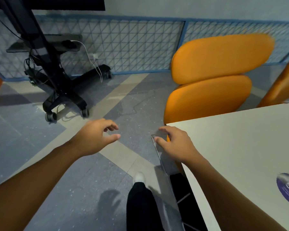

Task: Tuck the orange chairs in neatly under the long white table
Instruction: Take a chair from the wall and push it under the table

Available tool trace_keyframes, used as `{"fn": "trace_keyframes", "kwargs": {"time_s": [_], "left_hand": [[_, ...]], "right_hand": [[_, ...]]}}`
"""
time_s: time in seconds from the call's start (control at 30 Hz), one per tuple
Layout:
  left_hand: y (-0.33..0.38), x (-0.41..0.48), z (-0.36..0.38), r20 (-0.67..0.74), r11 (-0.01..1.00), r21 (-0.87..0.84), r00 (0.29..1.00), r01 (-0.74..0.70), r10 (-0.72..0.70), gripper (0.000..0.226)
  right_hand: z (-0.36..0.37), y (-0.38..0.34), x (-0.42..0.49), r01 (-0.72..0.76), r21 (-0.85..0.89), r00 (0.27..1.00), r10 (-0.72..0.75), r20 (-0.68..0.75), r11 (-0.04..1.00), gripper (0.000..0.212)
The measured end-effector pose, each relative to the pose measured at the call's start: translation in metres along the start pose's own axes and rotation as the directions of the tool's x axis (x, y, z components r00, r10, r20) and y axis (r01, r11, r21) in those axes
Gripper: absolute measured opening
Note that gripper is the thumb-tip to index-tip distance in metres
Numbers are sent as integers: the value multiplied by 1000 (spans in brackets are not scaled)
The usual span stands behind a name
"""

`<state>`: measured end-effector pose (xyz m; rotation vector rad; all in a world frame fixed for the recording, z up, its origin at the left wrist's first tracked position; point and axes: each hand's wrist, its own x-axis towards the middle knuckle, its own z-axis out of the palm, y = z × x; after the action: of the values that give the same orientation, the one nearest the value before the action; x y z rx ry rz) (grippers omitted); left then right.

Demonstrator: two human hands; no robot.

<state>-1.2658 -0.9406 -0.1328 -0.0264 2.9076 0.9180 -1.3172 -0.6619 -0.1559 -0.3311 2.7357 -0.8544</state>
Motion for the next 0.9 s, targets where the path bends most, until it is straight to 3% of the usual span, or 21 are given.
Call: {"fn": "trace_keyframes", "kwargs": {"time_s": [0.23,0.6,0.77,0.9], "left_hand": [[1,136,-13,81,996,71,996,-51,46,29],[18,311,-35,182,988,47,974,-145,134,30],[9,385,-39,252,971,45,944,-233,215,29],[-4,450,-42,329,946,22,896,-323,298,26]], "right_hand": [[-24,34,109,-109,71,993,111,-31,992,51],[-78,68,225,-288,134,937,307,-164,948,60],[-88,73,258,-388,213,868,433,-242,897,64],[-93,71,284,-462,312,768,551,-326,830,64]]}}
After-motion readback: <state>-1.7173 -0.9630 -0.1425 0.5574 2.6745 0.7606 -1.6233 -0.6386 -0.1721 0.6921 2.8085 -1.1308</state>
